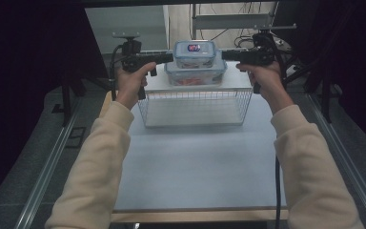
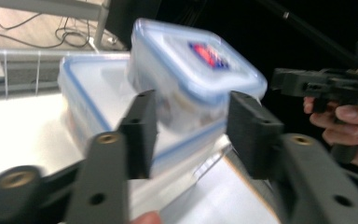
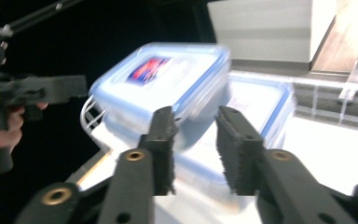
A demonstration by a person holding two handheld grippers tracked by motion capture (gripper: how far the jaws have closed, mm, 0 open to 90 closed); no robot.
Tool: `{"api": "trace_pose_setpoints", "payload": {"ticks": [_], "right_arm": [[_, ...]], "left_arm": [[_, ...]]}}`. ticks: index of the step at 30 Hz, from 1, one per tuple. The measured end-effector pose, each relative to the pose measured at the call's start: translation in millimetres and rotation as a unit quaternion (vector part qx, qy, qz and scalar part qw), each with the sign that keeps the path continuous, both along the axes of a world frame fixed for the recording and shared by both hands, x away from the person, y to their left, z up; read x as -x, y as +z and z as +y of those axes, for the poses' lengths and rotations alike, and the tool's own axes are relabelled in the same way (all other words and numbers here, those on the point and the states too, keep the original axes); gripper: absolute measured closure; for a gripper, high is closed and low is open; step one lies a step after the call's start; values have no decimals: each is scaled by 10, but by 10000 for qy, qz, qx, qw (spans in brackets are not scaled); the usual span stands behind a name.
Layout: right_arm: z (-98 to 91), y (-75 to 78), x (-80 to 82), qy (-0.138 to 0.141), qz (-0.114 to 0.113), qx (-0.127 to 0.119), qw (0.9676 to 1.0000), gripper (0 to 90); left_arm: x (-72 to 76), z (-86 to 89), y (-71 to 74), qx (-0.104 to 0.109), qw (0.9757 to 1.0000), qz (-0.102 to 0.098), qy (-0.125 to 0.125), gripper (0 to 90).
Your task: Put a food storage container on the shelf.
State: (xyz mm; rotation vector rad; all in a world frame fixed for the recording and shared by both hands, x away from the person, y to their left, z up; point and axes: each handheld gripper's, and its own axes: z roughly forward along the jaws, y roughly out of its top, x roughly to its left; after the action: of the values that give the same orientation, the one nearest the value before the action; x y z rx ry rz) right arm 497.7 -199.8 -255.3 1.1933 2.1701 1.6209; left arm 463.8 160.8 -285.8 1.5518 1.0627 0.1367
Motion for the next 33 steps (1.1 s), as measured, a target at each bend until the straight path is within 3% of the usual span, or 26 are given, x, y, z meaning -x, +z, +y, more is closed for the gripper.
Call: {"api": "trace_pose_setpoints", "payload": {"ticks": [5,7,14,21,33], "right_arm": [[96,-105,164,343,-25,249,9991,862],[147,-130,179,379,-61,372,9986,895],[343,-229,111,489,-53,539,9973,896],[487,-303,-27,382,-73,539,9978,896],[472,-307,-109,214,-92,513,9984,896]], "left_arm": [[83,-117,-69,-407,9987,-31,-292,849],[71,-174,-85,-535,9978,-41,-382,887],[-81,-283,-105,-544,9976,2,-422,899],[-214,-316,-138,-535,9976,72,-428,900],[-274,-355,-85,-558,9975,111,-428,898]]}}
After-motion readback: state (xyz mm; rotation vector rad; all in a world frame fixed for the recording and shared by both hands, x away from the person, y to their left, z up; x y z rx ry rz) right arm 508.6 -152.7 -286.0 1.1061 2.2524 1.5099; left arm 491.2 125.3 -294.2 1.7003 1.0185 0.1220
